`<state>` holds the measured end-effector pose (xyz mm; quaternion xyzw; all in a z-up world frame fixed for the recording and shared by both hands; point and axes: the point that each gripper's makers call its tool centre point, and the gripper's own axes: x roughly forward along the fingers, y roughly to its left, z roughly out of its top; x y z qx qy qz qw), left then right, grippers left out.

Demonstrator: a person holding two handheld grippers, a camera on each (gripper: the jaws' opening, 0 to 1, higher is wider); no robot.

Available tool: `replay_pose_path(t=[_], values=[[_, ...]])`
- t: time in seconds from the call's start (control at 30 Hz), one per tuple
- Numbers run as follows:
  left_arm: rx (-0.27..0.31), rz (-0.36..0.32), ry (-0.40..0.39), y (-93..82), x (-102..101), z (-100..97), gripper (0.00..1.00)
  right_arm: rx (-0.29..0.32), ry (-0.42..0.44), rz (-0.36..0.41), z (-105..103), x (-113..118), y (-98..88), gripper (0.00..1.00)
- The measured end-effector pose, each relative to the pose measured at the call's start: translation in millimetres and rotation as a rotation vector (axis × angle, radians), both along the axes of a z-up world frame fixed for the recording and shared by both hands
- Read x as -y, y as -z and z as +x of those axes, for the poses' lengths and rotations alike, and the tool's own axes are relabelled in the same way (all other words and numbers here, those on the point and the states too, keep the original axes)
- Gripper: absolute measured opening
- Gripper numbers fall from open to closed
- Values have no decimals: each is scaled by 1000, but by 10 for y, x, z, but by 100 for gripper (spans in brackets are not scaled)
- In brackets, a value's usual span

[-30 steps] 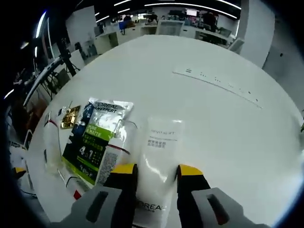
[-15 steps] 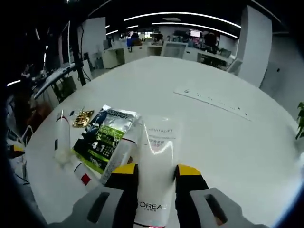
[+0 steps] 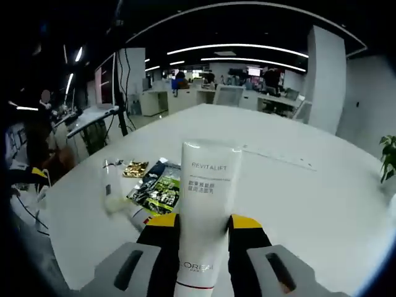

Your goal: Arrange the skincare products in the storage area until every visible bottle or jar stands upright without overlapping.

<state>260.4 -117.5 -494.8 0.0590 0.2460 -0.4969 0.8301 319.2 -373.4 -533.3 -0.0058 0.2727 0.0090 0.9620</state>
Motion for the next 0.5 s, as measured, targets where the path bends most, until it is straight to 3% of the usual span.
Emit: replay_pose_path(t=[0.3, 0.5], values=[[-23, -102, 71, -282, 423, -187, 80, 79, -75, -17, -297, -385, -323, 21], [-135, -268, 140, -560, 751, -357, 73, 138, -176, -64, -518, -770, -566, 21]])
